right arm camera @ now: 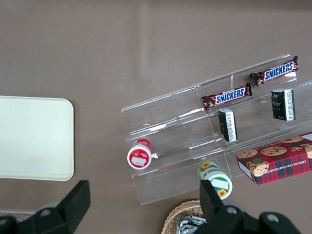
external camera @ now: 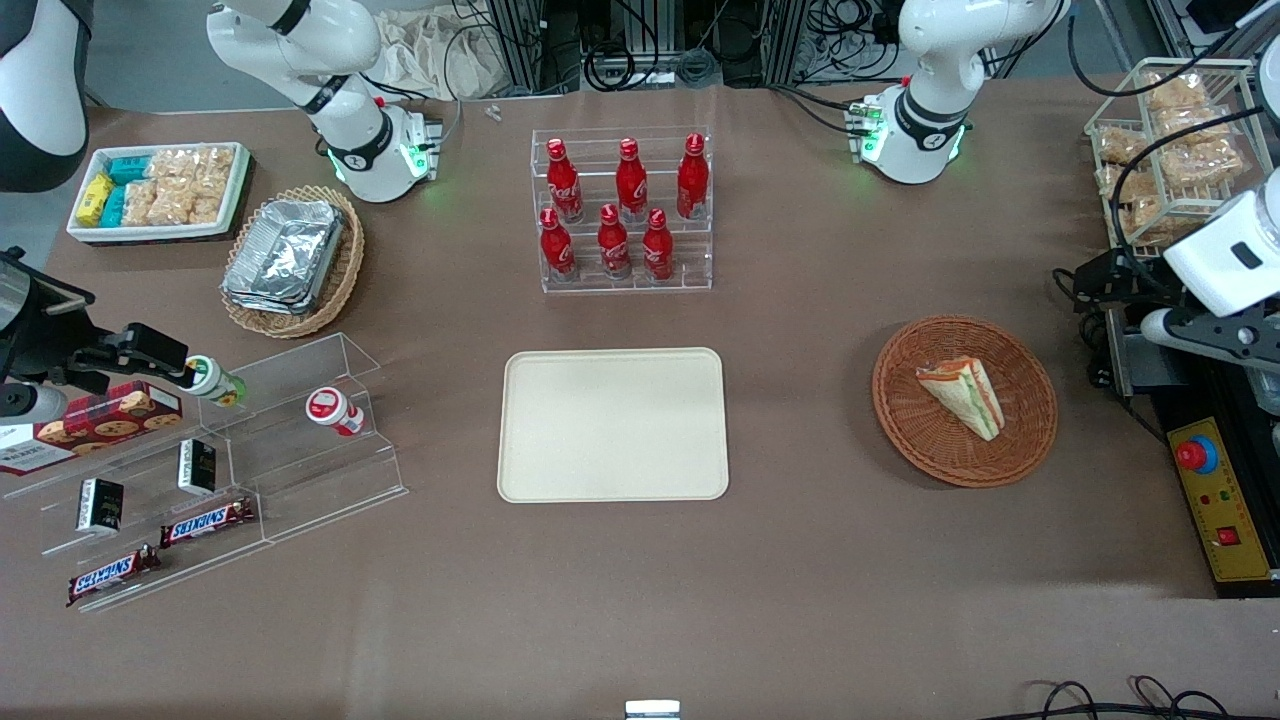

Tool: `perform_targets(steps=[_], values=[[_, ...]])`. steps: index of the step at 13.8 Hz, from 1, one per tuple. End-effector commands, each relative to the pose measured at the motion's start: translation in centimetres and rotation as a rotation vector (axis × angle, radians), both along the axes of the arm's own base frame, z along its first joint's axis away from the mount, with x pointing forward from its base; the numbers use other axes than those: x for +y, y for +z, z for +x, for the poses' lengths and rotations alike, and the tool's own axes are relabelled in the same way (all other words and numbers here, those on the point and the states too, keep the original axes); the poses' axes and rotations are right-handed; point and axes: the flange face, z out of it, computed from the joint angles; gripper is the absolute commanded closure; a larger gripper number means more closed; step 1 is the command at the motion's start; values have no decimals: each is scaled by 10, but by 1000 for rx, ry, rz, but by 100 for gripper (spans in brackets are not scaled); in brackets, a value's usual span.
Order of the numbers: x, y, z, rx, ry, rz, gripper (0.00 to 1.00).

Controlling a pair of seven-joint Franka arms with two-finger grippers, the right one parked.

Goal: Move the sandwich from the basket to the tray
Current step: 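Lower the open left gripper over the sandwich in the wicker basket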

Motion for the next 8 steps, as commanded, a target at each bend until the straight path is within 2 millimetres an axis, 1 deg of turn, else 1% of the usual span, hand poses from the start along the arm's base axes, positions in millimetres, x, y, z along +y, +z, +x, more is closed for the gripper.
perform_targets(steps=[1,3,4,6,8], values=[[0,3,4,16,7,-8,0],[0,-2,6,27,19,-6,0],[0,-6,6,35,54,0,0],[1,-33,0,72,144,79,0],[2,-51,-5,69,206,87,0]])
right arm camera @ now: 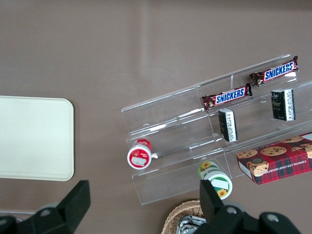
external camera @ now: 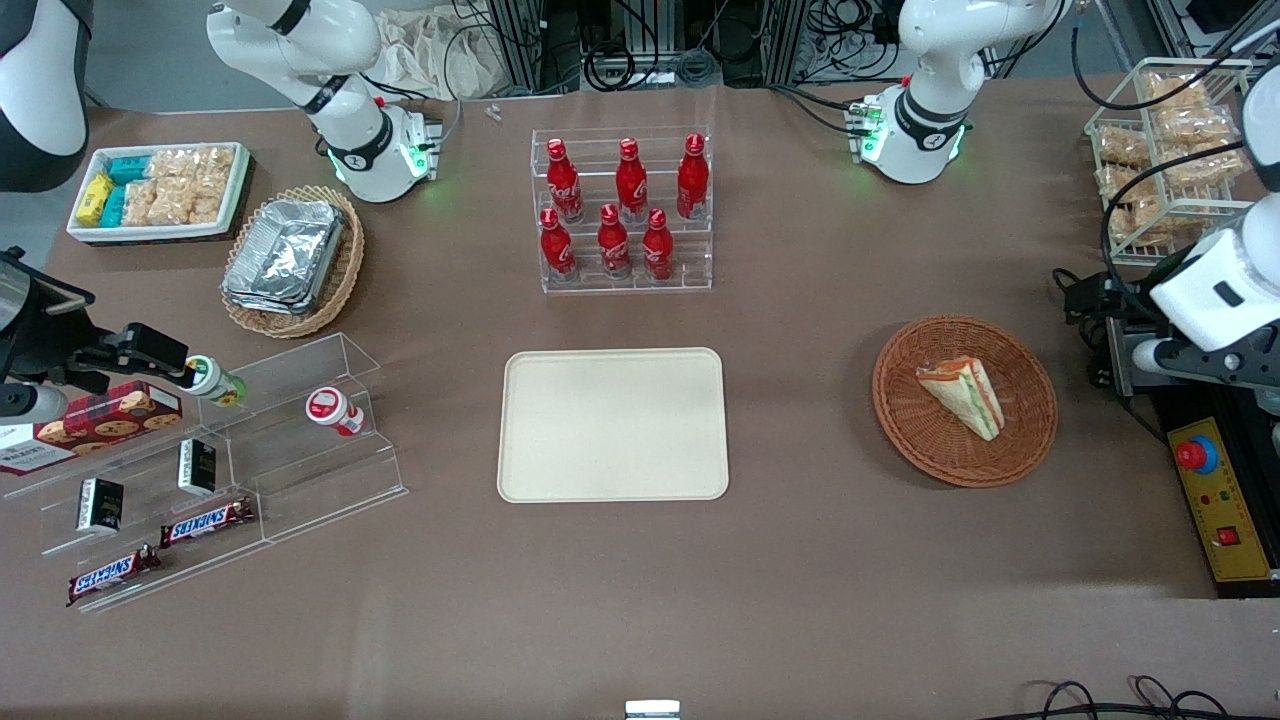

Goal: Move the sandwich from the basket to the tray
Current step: 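Lower the open left gripper over the sandwich in the wicker basket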

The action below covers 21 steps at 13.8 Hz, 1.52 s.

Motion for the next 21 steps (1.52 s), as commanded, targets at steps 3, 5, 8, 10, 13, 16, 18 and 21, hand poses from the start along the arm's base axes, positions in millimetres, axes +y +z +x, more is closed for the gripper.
perform_targets(steps=[3,5,8,10,13,16,18,21], values=[[13,-49,-21,18,183,60,0],[12,-71,-28,5,314,87,0],[11,-102,-37,-40,415,103,0],[24,-128,-47,-92,495,105,0],[27,-169,-63,-185,660,96,0],[23,-185,-59,-183,746,94,0],[15,-205,-55,-178,800,86,0],[-7,-230,-51,-185,859,69,0]])
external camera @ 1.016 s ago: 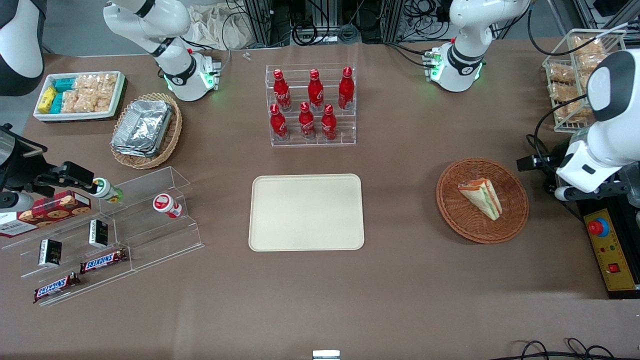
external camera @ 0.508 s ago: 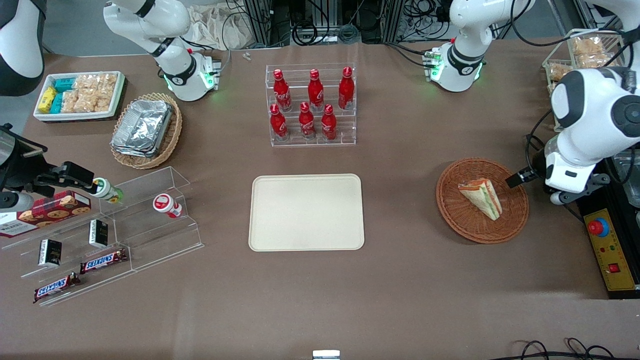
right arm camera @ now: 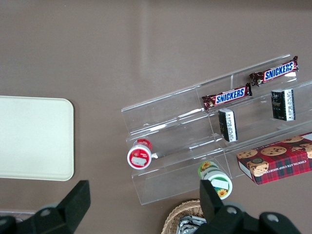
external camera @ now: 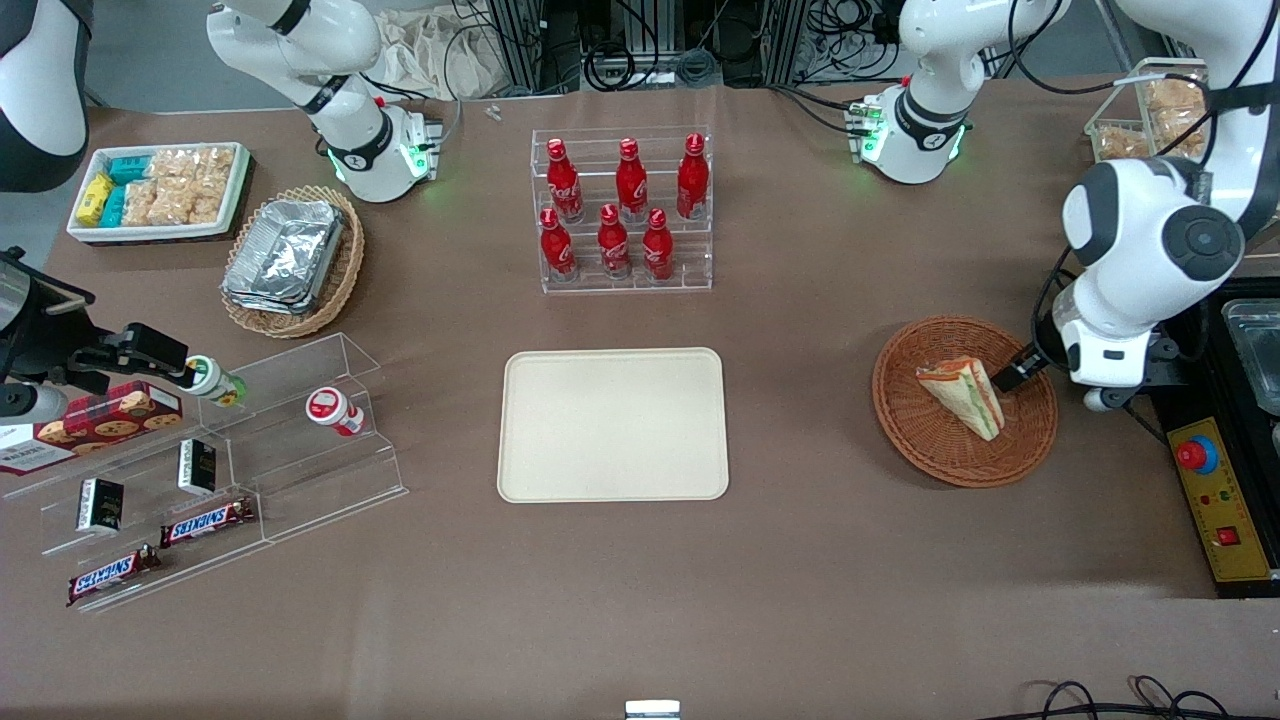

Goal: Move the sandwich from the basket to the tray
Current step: 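Close the left gripper on the sandwich's crust edge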

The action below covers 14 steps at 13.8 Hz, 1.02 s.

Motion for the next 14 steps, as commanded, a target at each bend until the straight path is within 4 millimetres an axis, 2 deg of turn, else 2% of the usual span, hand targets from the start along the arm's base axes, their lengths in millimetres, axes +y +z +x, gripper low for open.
perform_targets(steps=[1,5,10,14], values=[[-13,-22,-1,-7,40,-1,0],[-9,-50,-16,-13,50,-11,0],[-5,-68,-27,-19,63,-17,0],[-6,-95,-38,-33,62,-34,0]])
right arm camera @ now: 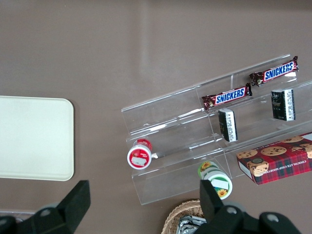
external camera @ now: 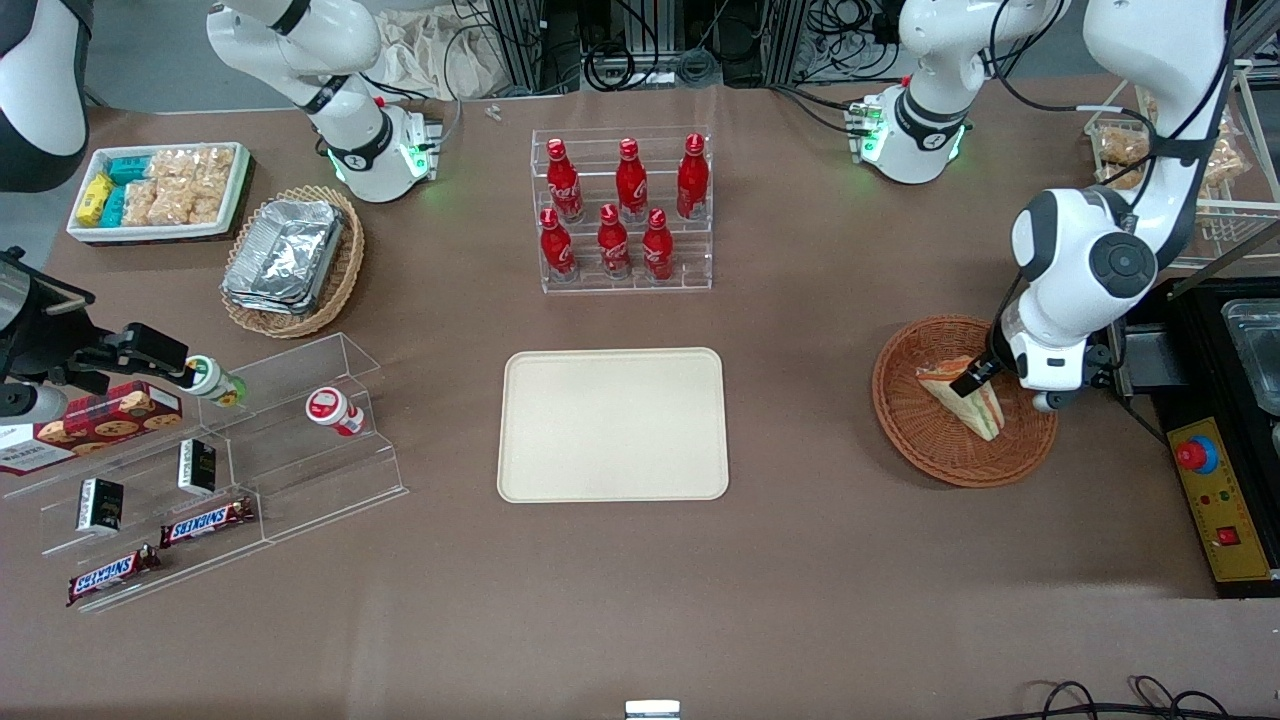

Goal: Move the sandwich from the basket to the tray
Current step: 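Close the left gripper on the sandwich's crust edge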

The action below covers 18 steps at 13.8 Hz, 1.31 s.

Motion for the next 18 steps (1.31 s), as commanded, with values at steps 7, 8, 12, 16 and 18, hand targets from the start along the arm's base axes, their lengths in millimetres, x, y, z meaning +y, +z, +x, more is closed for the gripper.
perform_targets(steps=[7,8,12,16,18], values=[[9,-24,-3,-23,52,-13,90],[9,-21,0,-30,80,-13,100],[-11,18,20,-61,119,5,100],[-20,119,63,102,65,56,100],[-25,178,76,150,-11,64,100]])
